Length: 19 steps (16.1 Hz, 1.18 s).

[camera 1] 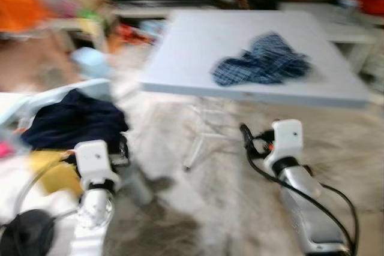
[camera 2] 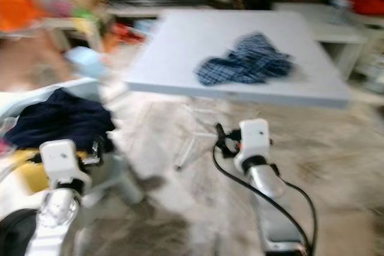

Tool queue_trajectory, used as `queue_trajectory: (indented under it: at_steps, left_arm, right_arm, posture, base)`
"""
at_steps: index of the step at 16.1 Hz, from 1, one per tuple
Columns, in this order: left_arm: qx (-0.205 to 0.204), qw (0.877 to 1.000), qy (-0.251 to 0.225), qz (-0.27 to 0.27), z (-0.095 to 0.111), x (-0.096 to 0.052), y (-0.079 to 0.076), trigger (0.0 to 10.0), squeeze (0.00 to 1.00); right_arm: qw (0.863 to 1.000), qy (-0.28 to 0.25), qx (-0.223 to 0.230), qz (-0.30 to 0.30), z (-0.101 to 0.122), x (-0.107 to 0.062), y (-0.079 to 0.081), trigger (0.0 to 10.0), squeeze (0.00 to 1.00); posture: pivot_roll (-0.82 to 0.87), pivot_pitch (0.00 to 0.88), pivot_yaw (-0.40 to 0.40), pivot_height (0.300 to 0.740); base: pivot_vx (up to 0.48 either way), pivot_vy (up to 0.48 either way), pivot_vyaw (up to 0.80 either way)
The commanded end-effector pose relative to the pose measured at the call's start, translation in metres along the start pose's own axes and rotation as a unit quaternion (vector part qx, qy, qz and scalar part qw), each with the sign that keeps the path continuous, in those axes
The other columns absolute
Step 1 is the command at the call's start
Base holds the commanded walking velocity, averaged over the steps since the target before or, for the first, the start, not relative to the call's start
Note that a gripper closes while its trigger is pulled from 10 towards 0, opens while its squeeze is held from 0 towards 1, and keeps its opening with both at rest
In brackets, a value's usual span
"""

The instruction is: Hang hanger

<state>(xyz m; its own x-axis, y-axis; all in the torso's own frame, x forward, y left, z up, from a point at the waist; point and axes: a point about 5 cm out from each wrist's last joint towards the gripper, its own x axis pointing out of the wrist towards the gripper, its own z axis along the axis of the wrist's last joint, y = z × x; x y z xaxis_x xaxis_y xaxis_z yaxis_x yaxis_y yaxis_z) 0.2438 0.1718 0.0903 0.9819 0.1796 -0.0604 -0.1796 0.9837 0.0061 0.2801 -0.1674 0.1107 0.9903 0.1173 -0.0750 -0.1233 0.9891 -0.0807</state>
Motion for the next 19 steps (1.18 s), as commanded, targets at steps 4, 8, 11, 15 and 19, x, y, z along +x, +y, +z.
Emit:
queue_trajectory:
  at_steps: [4, 8, 11, 15, 19]
  left_arm:
    - [-0.001, 1.0, -0.015, -0.021, 0.0061, 0.0009, -0.0039, 10.0, 0.0]
    - [0.002, 1.0, -0.015, -0.026, 0.0058, 0.0001, -0.0049, 10.0, 0.0]
    - [0.0, 0.999, -0.016, -0.029, 0.005, -0.0016, -0.0041, 10.0, 0.0]
    - [-0.009, 0.999, -0.015, -0.04, 0.0051, -0.0031, -0.0041, 10.0, 0.0]
    - [-0.009, 0.999, -0.015, -0.046, 0.0053, -0.0029, -0.005, 10.0, 0.0]
  right_arm:
    - [1.0, -0.008, 0.002, 0.006, 0.0029, 0.0034, 0.0021, 10.0, 0.0]
    - [1.0, -0.01, 0.022, 0.01, 0.0023, 0.0035, 0.0028, 10.0, 0.0]
    - [1.0, -0.011, 0.021, 0.011, 0.0015, 0.002, 0.004, 10.0, 0.0]
    - [1.0, -0.01, 0.023, 0.008, -0.0002, 0.0013, 0.0015, 10.0, 0.0]
    - [1.0, -0.013, 0.014, 0.016, 0.0006, 0.0008, 0.0047, 10.0, 0.0]
  posture:
    - [-0.04, 0.0, -0.001, 0.74]
    - [-0.04, 0.0, -0.001, 0.74]
    - [-0.05, 0.0, 0.0, 0.74]
    - [-0.05, 0.0, -0.001, 0.74]
    - [-0.05, 0.0, 0.001, 0.74]
  base:
    - [0.0, 0.0, 0.8]
    - [0.0, 0.0, 0.73]
    - [0.0, 0.0, 0.0]
    - [0.0, 0.0, 0.0]
    - [0.0, 0.0, 0.13]
